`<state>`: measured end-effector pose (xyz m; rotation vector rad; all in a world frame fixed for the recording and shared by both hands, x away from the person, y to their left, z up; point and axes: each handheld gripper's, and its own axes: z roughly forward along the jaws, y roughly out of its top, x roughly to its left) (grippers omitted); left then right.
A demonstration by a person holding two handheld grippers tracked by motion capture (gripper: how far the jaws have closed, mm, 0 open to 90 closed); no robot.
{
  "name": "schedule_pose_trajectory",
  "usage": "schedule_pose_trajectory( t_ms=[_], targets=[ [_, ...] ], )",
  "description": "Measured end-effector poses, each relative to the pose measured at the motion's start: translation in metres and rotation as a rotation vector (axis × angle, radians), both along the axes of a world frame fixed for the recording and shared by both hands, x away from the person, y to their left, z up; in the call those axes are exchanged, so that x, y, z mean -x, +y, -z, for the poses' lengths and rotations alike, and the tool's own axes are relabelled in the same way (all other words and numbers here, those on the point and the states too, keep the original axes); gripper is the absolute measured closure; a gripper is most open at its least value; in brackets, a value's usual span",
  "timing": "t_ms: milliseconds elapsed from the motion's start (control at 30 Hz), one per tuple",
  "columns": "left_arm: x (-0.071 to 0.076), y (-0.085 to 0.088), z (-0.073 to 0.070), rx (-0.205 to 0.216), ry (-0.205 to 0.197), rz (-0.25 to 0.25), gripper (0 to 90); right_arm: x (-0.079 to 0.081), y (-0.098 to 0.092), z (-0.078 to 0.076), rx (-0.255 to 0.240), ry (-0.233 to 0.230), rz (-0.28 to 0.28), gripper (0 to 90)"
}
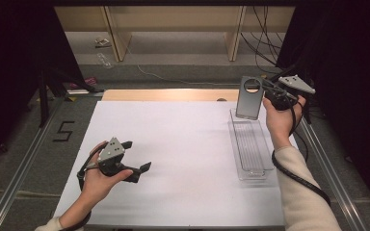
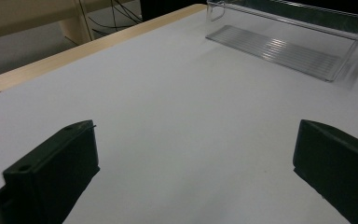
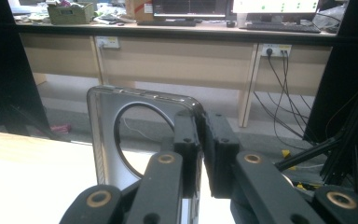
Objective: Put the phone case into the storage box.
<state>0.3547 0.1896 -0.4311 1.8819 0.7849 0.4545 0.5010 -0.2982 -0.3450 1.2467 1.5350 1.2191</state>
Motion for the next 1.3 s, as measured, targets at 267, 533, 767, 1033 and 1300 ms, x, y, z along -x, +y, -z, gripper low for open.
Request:
schedule_pose_trajectory(
  t_ms=[267,533,767,1033,1300],
  targets=[
    [0.000,0.000,0.000,0.001,0.000,-0.001,0.0,-0.006,0.001,0.004,0.005,0.020,-0.003,84.8],
    [0.000,0.000,0.000,0.000,0.001,0.000,0.0,-0.011,0.001,0.008,0.008,0.039,0.001,84.8],
    [0.000,0.000,0.000,0.000,0.000,-0.001,0.0,-0.014,0.001,0.010,0.007,0.051,0.002,84.8],
    [0.000,0.000,0.000,0.001,0.000,0.001,0.0,-0.019,0.001,0.014,0.000,0.069,0.003,84.8],
    [0.000,0.000,0.000,0.002,0.000,0.000,0.0,-0.023,0.002,0.017,0.010,0.082,-0.008,84.8]
  ],
)
